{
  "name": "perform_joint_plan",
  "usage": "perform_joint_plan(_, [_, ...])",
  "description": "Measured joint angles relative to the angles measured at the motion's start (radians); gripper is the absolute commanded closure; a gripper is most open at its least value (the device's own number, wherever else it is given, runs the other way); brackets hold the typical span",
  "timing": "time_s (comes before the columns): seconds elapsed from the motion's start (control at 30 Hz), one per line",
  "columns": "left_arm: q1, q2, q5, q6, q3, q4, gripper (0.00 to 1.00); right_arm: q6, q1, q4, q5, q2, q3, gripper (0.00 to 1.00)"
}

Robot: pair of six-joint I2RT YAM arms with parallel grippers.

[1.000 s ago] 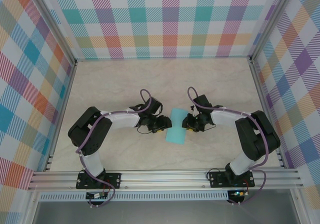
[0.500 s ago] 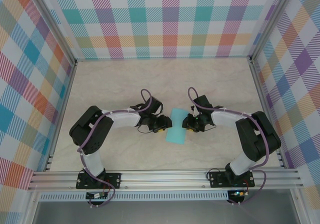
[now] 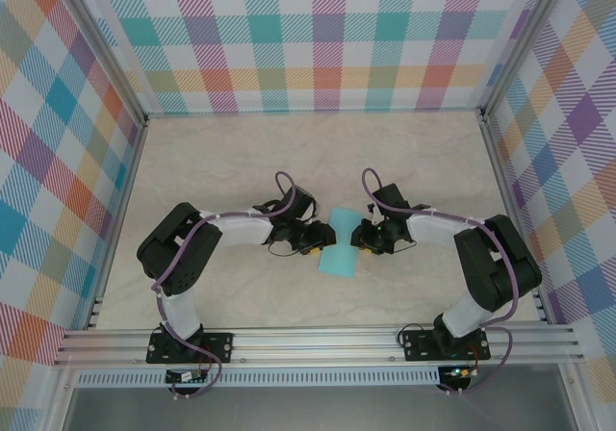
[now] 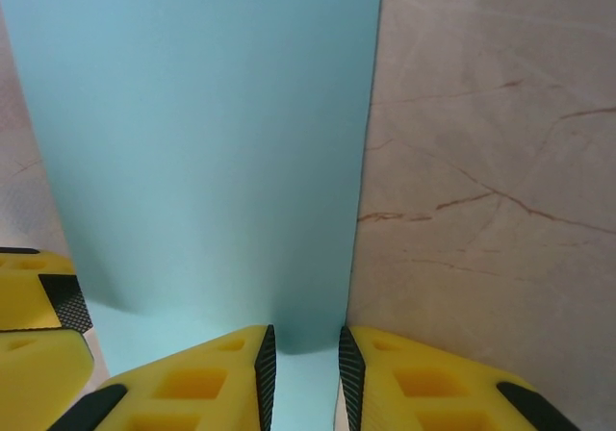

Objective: Fold a paper plane with a square sheet of paper (pick it up from the middle)
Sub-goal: Fold the triangle a second time at the center of the table.

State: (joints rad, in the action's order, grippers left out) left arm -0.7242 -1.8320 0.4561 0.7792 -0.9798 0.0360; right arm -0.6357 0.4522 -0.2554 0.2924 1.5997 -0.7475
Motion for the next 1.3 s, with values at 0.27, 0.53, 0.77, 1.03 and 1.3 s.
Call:
perform_joint_plan(0.27, [0.000, 0.000, 0.000, 0.012, 0.000, -0.014, 0.59, 0.000, 0.000, 0.000, 0.000, -0.003, 0.000, 0.71])
perform_joint_plan(0.53, [0.000, 0.000, 0.007, 0.014, 0.000, -0.032, 0.59, 0.000, 0.000, -0.030, -0.019, -0.031, 0.000, 0.67])
perform_joint_plan(0.77, [0.000, 0.000, 0.020, 0.014, 0.000, -0.044, 0.58, 0.000, 0.000, -0.066, -0.035, -0.066, 0.000, 0.66])
perform_joint_plan(1.03, [0.006, 0.000, 0.058, 0.013, -0.004, -0.060, 0.55, -0.001, 0.000, -0.093, -0.050, -0.167, 0.045, 0.63])
perform_joint_plan(1.3, [0.014, 0.000, 0.089, 0.009, -0.017, -0.069, 0.52, -0.001, 0.000, -0.118, -0.050, -0.236, 0.072, 0.61])
